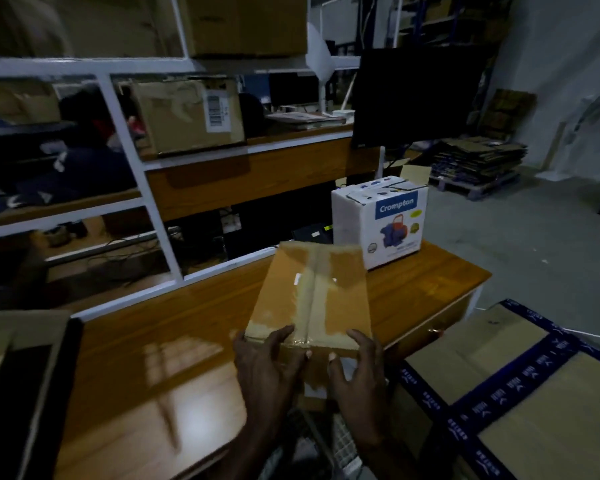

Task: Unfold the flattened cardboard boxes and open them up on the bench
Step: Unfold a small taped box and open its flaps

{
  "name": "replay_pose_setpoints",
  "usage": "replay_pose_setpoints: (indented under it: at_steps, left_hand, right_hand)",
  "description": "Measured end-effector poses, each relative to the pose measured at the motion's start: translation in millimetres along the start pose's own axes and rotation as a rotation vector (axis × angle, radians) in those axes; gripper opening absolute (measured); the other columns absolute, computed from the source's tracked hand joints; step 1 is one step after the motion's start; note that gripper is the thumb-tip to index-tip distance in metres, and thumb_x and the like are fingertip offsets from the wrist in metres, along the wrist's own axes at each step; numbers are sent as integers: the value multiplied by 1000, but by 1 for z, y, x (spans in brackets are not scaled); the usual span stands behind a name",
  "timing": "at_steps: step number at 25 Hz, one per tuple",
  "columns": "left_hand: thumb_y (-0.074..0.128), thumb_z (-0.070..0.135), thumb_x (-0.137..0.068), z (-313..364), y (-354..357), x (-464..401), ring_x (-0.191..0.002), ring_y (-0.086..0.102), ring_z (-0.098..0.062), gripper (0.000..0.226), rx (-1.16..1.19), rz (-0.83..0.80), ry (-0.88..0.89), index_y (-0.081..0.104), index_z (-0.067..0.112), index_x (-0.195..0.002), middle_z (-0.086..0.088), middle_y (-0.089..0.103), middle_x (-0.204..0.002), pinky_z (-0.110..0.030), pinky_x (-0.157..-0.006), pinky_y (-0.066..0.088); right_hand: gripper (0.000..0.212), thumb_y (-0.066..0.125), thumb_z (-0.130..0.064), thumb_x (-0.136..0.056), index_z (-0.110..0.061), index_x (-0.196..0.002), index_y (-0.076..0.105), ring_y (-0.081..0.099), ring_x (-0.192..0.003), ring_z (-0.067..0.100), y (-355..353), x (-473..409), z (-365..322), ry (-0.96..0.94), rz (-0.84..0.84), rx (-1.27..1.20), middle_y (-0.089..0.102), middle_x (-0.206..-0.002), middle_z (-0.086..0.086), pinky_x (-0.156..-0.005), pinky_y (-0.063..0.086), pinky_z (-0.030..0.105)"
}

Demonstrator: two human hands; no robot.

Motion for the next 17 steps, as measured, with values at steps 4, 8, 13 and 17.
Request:
replay_pose_setpoints:
  at_steps: [4, 8, 13, 17]
  left_hand:
    - [50, 62, -76, -27, -54, 35, -125, 38, -39, 43, -86, 175, -92, 60, 54, -117, -2, 23, -143, -54, -99, 42]
    - [66, 25, -85, -59, -63, 60, -116, 46, -34, 61, -12, 254, -71, 46, 46, -139, -5, 27, -139, -37, -87, 46]
    - [63, 11, -87, -128, -40, 95, -126, 51, -23, 88, 93, 186, -101, 14, 39, -154, 6, 22, -156, -42, -79, 59]
    - [69, 36, -86, -159, -28, 86, -132, 48, -15, 81, 253, 192, -273, 21, 48, -150, 20, 37, -150, -46, -95, 54]
  right_hand:
    - [46, 56, -44, -95, -57, -133, 33, 40, -135, 22, 40, 7, -22, -137, -148, -70, 39, -147, 0, -96, 41, 29]
    - [77, 56, -47, -92, -42, -153, 11, 24, -146, 14, 71, 15, -6, -87, -249, -122, 19, -160, -13, -109, 33, 31]
    - [97, 62, -45, -88, -52, -148, -14, 11, -145, 6, 93, 26, 22, -85, -369, -113, -1, -158, -23, -113, 25, 31]
    - [92, 69, -57, -81, -58, -147, 5, 30, -145, 20, 122, 35, 84, 149, -653, -237, 24, -159, -13, -111, 40, 41]
Point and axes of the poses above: each hand's wrist, its own x-axis away from the middle knuckle, its own y-axis out of the palm, z = x × y, the point moved 8 cm from there along -x, towards the middle knuckle
